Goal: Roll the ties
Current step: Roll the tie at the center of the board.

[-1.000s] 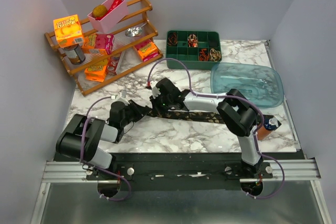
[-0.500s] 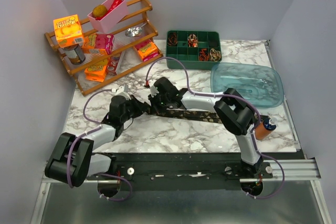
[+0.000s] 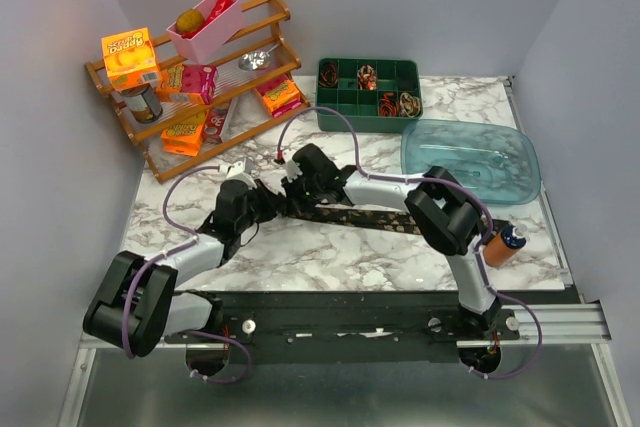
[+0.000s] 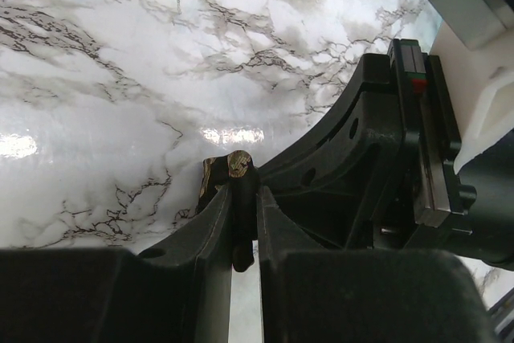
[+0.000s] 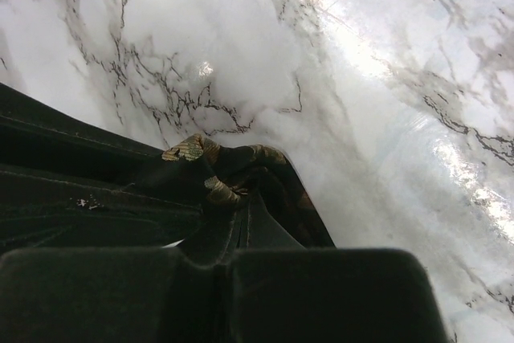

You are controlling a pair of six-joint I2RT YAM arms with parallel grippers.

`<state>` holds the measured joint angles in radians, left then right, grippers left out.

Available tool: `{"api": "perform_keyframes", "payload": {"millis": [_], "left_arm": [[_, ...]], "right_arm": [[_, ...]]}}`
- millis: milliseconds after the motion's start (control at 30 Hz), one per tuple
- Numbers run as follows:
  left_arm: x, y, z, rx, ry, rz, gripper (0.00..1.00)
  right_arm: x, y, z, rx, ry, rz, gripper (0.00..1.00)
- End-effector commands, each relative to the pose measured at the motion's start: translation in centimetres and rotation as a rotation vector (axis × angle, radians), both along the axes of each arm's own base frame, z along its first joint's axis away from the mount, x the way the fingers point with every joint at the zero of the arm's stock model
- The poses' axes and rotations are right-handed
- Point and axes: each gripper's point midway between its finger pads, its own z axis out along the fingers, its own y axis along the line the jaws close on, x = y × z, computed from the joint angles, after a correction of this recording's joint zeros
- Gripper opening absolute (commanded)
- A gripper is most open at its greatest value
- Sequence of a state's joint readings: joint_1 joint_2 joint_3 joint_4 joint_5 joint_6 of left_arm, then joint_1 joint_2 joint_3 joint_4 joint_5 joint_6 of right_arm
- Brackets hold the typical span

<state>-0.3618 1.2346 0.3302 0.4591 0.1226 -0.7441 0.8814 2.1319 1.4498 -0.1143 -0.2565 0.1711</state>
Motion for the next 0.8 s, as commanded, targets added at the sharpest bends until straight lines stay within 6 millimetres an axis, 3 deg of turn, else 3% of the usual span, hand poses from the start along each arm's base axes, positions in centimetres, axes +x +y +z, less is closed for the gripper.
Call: {"api": "perform_keyframes", "payload": {"millis": [0,200,367,533,767], "left_arm": [[0.4,-0.1,0.1,0.032,0.006,0.016,0.00],[0.6,4.1,-0.4,0.217,0.067,0.177,0.00],[0.5,6.0,0.2,0.306,0.082,0.235,0.00],[0.7,6.9,0.0,0.385,0.114,0.250,0.00],[1.3,7.3,-0.8,0.458,0.155,0.253,0.00]], "right_arm": [[-0.7,0.2,-0.9,0.007,0.043,0.017,0.01],[-0.6,-0.4,3.1,0.066,-0.008,0.009,0.01],[-0.2,-1.4,6.4,0.099,-0.069,-0.006,0.01],[0.2,-2.2,6.8,0.086,-0.097,-0.028,0.01],[0.4,-3.6,5.1,0.045,-0.077,-0.061,0.01]]}}
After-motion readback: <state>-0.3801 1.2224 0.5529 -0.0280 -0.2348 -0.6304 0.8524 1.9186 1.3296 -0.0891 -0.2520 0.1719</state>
